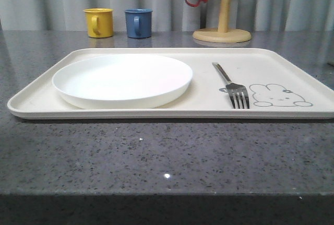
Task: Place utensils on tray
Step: 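Place the chopsticks on the tray beside the fork, release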
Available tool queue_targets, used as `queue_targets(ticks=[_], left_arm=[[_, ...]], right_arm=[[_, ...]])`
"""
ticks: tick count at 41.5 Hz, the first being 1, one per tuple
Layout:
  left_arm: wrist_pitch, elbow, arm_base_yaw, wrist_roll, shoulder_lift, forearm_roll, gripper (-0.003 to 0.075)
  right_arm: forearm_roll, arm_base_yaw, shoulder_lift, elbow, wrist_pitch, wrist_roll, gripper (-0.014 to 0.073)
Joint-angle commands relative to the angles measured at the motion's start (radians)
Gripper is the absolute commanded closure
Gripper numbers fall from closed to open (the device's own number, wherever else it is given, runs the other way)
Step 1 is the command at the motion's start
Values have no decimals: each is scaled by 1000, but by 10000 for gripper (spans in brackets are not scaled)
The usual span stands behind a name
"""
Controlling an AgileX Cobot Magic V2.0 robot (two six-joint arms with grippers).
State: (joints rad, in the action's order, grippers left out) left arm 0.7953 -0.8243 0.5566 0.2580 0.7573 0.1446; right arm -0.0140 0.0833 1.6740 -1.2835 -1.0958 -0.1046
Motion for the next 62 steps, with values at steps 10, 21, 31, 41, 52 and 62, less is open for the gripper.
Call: queue_targets(ticks=[10,21,31,41,52,62], left_arm=[[-70,-28,8,-8,-2,12,502],[-70,-28,8,-8,-2,12,502],[-70,-28,8,-8,-2,12,502],[-70,-28,8,-8,-2,12,502],[-70,-28,8,-8,-2,12,502],[-70,-28,8,-8,-2,12,502]], right_arm=[[-121,-4,-85,-22,-41,-5,529],[-201,-173,-137,-104,-155,58,529],[-130,-383,-95,-189,-147,304,529],[-104,-406,-6,-198,-88,515,529],[-105,-406,59,-198,-53,515,522],[-90,-406,68,-198,-74,514,426]])
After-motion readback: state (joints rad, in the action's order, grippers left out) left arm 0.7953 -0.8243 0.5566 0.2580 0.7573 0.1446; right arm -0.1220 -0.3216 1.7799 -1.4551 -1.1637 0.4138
